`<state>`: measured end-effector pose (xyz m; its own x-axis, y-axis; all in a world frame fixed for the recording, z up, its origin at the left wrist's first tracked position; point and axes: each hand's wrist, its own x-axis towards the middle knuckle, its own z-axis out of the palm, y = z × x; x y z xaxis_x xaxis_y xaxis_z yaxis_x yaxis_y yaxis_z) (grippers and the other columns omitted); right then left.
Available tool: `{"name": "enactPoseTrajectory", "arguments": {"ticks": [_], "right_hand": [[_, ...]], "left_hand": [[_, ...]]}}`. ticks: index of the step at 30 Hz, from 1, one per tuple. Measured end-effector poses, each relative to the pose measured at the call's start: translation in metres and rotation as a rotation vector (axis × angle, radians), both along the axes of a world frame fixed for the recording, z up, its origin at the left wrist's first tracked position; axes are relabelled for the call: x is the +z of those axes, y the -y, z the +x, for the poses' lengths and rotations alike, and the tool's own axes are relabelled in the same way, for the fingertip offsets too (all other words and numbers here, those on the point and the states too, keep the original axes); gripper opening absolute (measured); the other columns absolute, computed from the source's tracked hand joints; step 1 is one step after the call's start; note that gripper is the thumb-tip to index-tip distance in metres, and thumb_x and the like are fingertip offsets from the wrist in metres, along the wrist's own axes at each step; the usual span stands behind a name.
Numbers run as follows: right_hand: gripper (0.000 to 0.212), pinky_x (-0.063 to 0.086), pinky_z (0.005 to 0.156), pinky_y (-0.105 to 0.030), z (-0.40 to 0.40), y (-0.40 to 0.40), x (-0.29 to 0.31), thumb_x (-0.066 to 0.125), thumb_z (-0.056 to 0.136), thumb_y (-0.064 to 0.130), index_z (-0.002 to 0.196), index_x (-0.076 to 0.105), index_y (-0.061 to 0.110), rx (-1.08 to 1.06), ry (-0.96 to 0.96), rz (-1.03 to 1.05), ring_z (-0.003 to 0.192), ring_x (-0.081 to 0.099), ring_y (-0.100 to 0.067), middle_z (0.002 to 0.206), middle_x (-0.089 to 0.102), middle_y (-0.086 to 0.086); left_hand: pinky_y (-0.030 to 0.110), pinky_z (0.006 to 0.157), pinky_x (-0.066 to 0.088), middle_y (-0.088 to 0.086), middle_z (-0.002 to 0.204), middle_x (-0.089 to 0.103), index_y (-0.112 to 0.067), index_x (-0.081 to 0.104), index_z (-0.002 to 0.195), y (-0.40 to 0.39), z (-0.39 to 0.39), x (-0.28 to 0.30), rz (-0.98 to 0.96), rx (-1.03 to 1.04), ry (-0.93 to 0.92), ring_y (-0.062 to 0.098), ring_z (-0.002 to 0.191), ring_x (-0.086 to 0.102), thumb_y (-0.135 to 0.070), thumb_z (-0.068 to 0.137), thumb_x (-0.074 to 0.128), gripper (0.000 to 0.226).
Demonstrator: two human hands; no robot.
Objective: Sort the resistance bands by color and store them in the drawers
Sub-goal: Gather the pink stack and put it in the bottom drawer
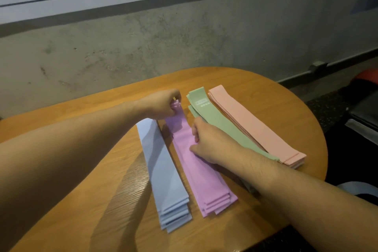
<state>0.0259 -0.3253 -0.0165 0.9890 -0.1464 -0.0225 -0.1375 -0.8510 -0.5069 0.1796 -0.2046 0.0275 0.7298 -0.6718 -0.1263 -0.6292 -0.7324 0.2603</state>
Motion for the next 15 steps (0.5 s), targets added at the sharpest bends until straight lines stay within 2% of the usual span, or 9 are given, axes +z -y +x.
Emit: {"name": "enactPoseTrajectory", "arguments": {"ticks": [3, 5, 8, 10, 12, 13, 15], "right_hand": [[0.038, 0.033, 0.057, -0.018, -0.003, -0.001, 0.000, 0.074, 0.088, 0.020, 0.103, 0.039, 0.025, -0.022, 0.025, 0.025, 0.075, 0.048, -0.009, 0.091, 0.044, 0.007], [0.050, 0.035, 0.062, -0.018, -0.003, -0.002, -0.001, 0.076, 0.084, 0.019, 0.111, 0.034, 0.026, -0.027, 0.068, 0.112, 0.089, 0.047, -0.012, 0.102, 0.041, 0.007], [0.080, 0.044, 0.095, -0.030, -0.004, -0.008, 0.003, 0.082, 0.078, 0.024, 0.137, 0.027, 0.029, -0.049, 0.208, 0.297, 0.121, 0.042, -0.017, 0.131, 0.037, 0.004], [0.094, 0.043, 0.106, -0.038, -0.005, -0.012, 0.009, 0.084, 0.077, 0.030, 0.147, 0.022, 0.032, -0.075, 0.234, 0.409, 0.131, 0.039, -0.016, 0.145, 0.034, 0.003], [0.089, 0.047, 0.102, -0.039, -0.003, -0.016, 0.015, 0.082, 0.079, 0.031, 0.147, 0.026, 0.032, -0.073, 0.210, 0.549, 0.126, 0.046, -0.014, 0.143, 0.041, 0.005], [0.078, 0.051, 0.096, -0.037, -0.002, -0.016, 0.016, 0.080, 0.081, 0.028, 0.144, 0.033, 0.031, -0.059, 0.202, 0.623, 0.120, 0.054, -0.014, 0.137, 0.051, 0.005], [0.042, 0.056, 0.081, -0.031, -0.001, -0.015, 0.017, 0.073, 0.086, 0.020, 0.124, 0.057, 0.025, -0.034, 0.204, 0.657, 0.097, 0.068, -0.012, 0.110, 0.070, 0.005]], "left_hand": [[0.028, 0.074, 0.043, 0.000, 0.099, 0.066, -0.021, 0.066, 0.120, -0.011, -0.011, 0.016, -0.046, -0.067, 0.063, 0.020, 0.089, 0.057, -0.011, 0.087, 0.063, 0.034], [0.031, 0.080, 0.049, 0.000, 0.106, 0.072, -0.023, 0.071, 0.117, -0.019, -0.020, 0.028, -0.061, -0.116, 0.127, 0.021, 0.095, 0.062, -0.013, 0.088, 0.064, 0.032], [0.031, 0.080, 0.051, -0.002, 0.108, 0.074, -0.025, 0.074, 0.113, -0.031, -0.036, 0.043, -0.112, -0.147, 0.189, 0.021, 0.099, 0.066, -0.016, 0.088, 0.067, 0.027], [0.029, 0.077, 0.049, -0.005, 0.104, 0.074, -0.027, 0.074, 0.111, -0.037, -0.047, 0.054, -0.154, -0.166, 0.211, 0.019, 0.096, 0.066, -0.016, 0.089, 0.069, 0.025], [0.031, 0.078, 0.050, -0.006, 0.101, 0.074, -0.029, 0.074, 0.109, -0.042, -0.057, 0.065, -0.191, -0.181, 0.236, 0.018, 0.094, 0.066, -0.016, 0.089, 0.069, 0.025], [0.032, 0.079, 0.052, -0.006, 0.101, 0.074, -0.029, 0.074, 0.109, -0.044, -0.061, 0.071, -0.210, -0.186, 0.247, 0.018, 0.094, 0.067, -0.015, 0.088, 0.068, 0.025], [0.034, 0.080, 0.053, -0.005, 0.101, 0.075, -0.028, 0.074, 0.108, -0.048, -0.069, 0.083, -0.253, -0.194, 0.263, 0.018, 0.094, 0.068, -0.013, 0.088, 0.068, 0.026]]}}
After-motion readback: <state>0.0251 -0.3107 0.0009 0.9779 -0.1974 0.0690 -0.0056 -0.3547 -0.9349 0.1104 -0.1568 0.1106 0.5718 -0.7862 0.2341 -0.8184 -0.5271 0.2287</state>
